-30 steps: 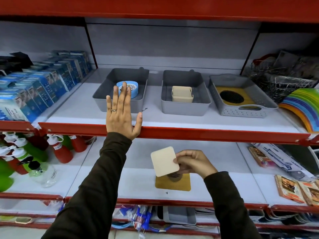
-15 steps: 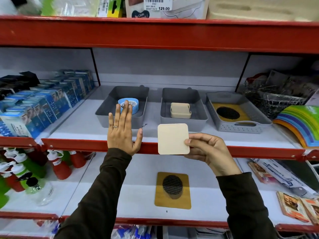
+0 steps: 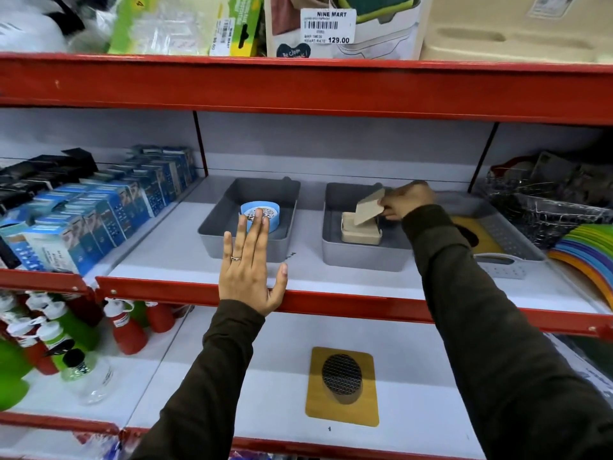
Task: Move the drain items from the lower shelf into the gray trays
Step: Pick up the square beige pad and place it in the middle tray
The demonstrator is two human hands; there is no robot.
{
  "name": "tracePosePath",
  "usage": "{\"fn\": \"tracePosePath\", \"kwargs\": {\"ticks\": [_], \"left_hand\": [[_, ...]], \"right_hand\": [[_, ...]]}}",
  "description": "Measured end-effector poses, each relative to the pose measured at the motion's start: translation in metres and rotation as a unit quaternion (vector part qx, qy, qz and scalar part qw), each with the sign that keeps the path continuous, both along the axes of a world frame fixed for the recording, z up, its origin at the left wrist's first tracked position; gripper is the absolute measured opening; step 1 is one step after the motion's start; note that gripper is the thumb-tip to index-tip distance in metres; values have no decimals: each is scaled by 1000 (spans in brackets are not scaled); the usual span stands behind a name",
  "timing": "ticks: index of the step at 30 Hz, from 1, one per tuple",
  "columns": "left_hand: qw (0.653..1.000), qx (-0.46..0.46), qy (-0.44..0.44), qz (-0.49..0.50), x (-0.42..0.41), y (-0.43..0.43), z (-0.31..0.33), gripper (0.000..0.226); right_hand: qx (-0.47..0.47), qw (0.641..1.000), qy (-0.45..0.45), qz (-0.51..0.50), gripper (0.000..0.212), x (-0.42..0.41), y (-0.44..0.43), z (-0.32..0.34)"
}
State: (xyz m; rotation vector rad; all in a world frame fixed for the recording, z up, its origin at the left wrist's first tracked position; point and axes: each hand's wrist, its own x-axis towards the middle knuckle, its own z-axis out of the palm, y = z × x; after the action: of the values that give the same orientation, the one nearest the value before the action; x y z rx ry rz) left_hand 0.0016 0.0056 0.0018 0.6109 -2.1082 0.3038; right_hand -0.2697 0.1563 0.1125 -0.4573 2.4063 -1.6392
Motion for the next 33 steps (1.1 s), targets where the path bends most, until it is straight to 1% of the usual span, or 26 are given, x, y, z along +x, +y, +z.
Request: {"fn": "tracePosePath", "kwargs": {"ticks": [2,4,6,8,12,14,15,17,20,23,25,26,27,29,30,31,33], "left_hand": [[1000,0,1,-2,0,0,-1,82],[1000,-1,0,-2,0,0,-1,82],[1000,0,-2,-2,0,-1,-1,82],[1000,1,-2,-3,0,0,-1,82],[1000,6,-15,-3,1,-1,-1,83],[999,14,-29,-2,1,0,1,83],[999,19,-36,-1,1,0,2,83],[998,28,-54,5,2,2,4,82],[996,33,-88,5,5,6,7,81],[995,39,-97,2,12,16,10,75],[996,35,-82,-3,18,29,6,69],[997,26,-73,-18,21,37,2,67],[997,15,-65,-44,25,48,-8,65],[992,-10,-49,-115,36,71,-34,60],[988,-12,-49,-149,42,84,-50,57],[982,-3,-58,-179,47,96,-65,54],[964,64,-103,-236,55,115,-95,50]], "right_hand": [[121,990,74,-8,36,-10,-10,-5],[232,959,162,-10,41,-11,-17,-9],[309,924,224,-5,44,-8,-21,-14],[345,907,241,-9,48,-3,-23,-18],[348,902,256,-17,44,6,-19,-20],[339,908,247,-10,43,11,-13,-18],[318,917,240,-1,42,15,-9,-16],[250,938,240,19,33,26,2,-14],[155,951,267,31,24,53,24,-14],[74,965,242,69,21,90,49,-24],[21,960,265,92,18,119,72,-36],[-4,955,281,97,16,133,84,-42],[-30,955,276,105,14,148,97,-50],[-72,963,222,134,11,174,117,-67],[-77,968,185,150,11,184,125,-79],[-69,972,149,165,11,190,132,-93],[-32,979,87,184,8,195,144,-129]]}}
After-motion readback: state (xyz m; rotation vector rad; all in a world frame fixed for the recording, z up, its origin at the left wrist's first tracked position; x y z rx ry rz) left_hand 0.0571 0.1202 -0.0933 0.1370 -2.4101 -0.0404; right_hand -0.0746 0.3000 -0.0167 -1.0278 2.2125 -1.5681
